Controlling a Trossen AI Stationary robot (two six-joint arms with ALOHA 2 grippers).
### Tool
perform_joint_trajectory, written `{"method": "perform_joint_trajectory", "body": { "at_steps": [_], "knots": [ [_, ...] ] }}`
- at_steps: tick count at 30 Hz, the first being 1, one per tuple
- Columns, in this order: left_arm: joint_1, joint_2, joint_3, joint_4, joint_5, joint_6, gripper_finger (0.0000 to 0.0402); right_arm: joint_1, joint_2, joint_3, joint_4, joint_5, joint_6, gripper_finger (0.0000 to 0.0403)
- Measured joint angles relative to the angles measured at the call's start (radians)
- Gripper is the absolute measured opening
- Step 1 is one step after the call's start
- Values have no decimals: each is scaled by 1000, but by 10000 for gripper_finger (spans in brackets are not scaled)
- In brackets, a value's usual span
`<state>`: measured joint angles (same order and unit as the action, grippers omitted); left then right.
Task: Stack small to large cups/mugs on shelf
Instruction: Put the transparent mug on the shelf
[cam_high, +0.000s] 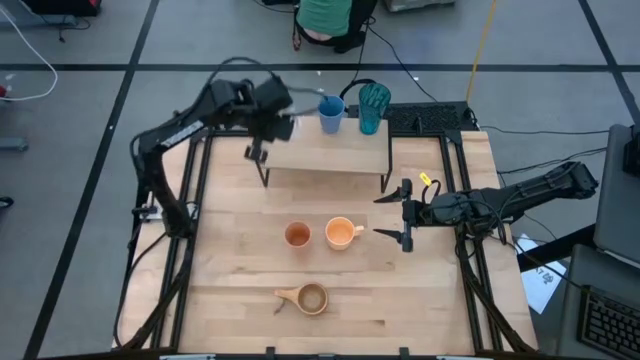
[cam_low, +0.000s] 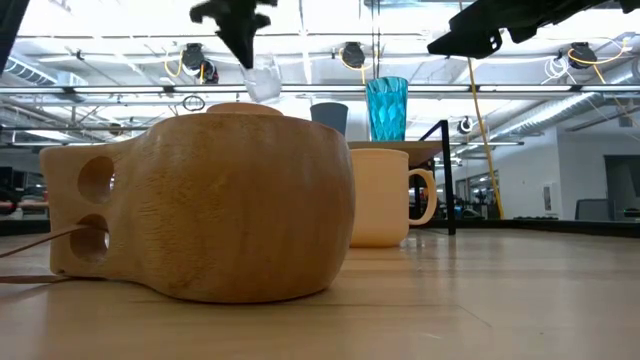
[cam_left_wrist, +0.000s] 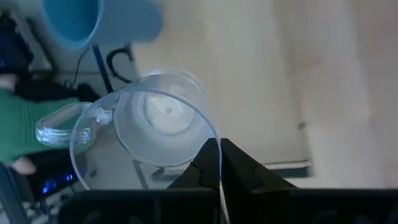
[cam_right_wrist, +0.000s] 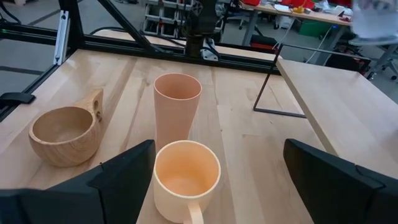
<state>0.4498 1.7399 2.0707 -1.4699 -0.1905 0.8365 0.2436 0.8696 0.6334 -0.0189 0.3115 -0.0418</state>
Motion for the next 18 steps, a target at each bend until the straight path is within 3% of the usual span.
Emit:
{"method": "perform_joint_trajectory", "body": {
  "at_steps": [8,18],
  "knots": [
    [170,185,150,3,47,77,0,0,0,0,0,0,2,348],
    [184,271,205,-100,57,329,1,0,0,0,0,0,3,348]
  ]
}}
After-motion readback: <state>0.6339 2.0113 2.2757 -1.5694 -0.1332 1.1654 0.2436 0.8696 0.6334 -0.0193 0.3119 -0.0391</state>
